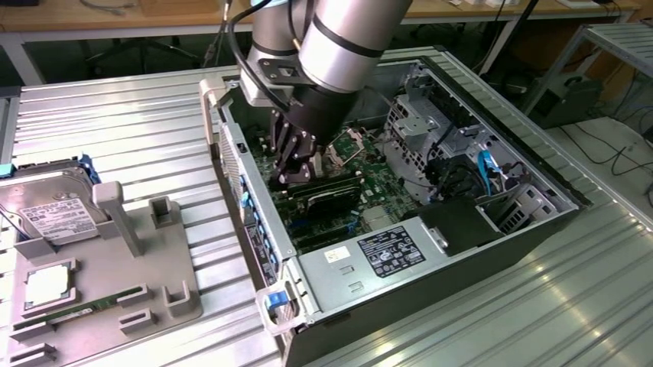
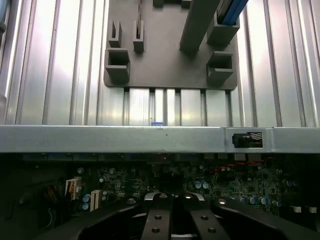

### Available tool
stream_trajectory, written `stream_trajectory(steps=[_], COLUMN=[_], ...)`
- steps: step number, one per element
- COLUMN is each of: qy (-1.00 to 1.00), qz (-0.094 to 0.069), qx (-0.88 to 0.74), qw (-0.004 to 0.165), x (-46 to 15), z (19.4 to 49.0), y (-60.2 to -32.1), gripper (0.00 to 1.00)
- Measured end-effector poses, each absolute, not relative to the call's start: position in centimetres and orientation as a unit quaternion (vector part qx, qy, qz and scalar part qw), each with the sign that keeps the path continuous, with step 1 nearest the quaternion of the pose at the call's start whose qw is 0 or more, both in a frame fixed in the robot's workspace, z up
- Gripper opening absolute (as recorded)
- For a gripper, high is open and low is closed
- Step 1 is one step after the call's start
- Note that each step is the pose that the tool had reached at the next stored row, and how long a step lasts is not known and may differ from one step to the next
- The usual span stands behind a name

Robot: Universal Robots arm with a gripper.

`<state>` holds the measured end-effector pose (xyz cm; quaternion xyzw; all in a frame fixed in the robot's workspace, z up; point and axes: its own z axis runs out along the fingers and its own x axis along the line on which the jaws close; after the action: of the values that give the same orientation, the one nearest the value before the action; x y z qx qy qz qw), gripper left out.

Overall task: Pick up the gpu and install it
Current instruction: 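Press down on the gpu until it lock into place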

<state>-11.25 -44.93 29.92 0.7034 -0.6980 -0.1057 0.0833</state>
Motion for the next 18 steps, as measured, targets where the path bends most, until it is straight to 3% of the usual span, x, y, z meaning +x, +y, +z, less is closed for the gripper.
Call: stream_trajectory(steps=[18], qy=[-0.696], qz=[-0.118], qx=[0.701], qw=[0.095], x=[-11.65], z=[29.68], y=[-44.77], gripper=[0.11])
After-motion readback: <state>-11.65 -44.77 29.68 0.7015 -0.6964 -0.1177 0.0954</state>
